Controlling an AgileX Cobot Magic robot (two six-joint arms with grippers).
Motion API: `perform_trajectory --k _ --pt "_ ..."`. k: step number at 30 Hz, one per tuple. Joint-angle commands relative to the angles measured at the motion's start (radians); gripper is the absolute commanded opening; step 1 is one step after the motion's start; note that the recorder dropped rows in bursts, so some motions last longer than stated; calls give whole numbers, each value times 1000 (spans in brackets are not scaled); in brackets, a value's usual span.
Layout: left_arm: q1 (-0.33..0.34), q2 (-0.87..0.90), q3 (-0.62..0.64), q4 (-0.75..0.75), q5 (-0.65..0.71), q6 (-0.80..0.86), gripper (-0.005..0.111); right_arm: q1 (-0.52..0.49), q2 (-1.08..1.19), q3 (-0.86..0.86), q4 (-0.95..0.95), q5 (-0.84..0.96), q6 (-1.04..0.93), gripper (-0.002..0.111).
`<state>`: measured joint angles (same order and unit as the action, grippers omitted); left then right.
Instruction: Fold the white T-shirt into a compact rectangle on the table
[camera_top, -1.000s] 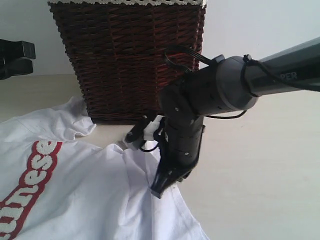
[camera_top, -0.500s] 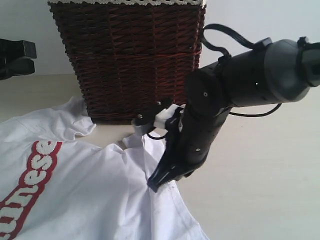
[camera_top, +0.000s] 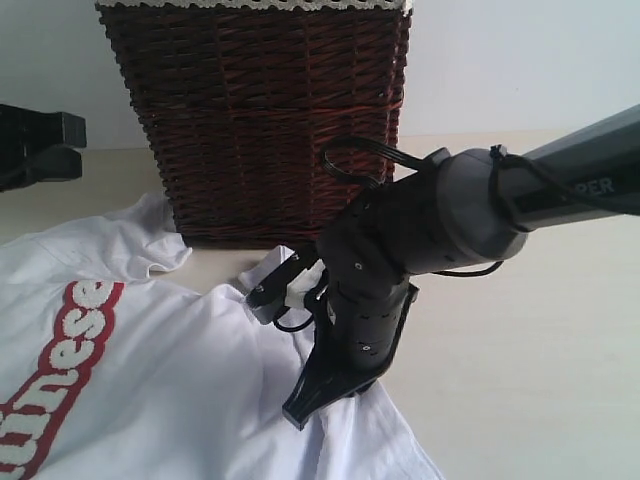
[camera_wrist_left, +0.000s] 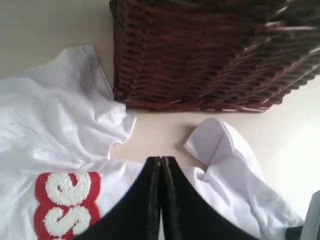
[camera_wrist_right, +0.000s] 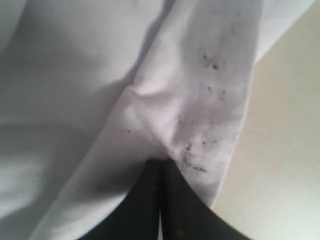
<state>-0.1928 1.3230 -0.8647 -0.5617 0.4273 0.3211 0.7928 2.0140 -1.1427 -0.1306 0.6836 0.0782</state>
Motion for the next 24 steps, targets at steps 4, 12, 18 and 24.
perform_trajectory --k 4,12,18,24 --pt "-5 127 108 -19 -1 47 0 -5 11 9 -173 65 137 0" --pt "-68 417 178 -50 -77 175 0 -62 -28 54 -179 77 177 0" --pt "-56 480 178 -38 -79 185 0 -171 -77 172 -145 65 215 0" --pt "-56 456 178 -40 -76 196 0 -170 -136 222 120 129 -46 0"
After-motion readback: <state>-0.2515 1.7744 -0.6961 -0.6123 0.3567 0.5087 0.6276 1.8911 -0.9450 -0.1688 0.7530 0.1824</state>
